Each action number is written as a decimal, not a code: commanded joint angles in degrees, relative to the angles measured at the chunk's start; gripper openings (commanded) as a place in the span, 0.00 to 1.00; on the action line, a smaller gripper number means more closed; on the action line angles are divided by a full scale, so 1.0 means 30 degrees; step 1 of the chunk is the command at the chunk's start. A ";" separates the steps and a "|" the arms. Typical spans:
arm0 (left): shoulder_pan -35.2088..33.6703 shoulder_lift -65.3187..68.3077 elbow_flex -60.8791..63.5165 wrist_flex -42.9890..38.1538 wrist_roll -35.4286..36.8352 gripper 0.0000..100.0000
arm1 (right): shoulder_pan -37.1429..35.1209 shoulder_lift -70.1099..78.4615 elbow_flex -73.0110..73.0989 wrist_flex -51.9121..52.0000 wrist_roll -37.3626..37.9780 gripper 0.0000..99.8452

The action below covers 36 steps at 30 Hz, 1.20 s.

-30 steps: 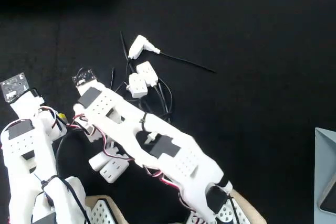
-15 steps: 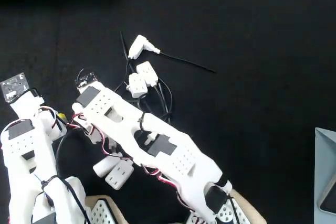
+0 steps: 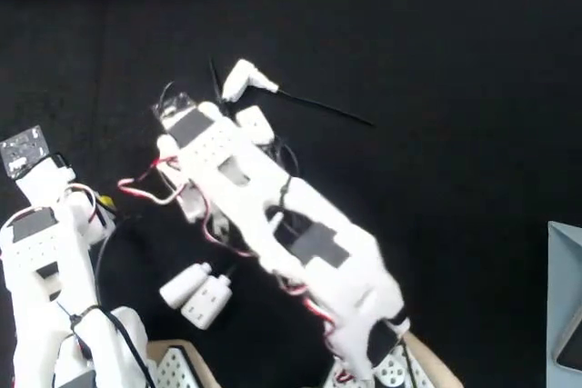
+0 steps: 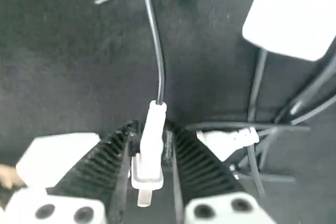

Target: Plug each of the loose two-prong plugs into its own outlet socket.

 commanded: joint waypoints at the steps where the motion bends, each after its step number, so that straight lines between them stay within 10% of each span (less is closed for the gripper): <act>1: 0.0073 -0.0410 0.0103 -0.0264 0.0059 0.22 | 0.0234 -0.3414 0.1187 -0.0147 0.0322 0.01; 36: 0.3033 -0.0469 0.0571 -0.0264 0.0000 0.22 | 0.0293 -2.3663 2.0674 -1.6381 0.1289 0.01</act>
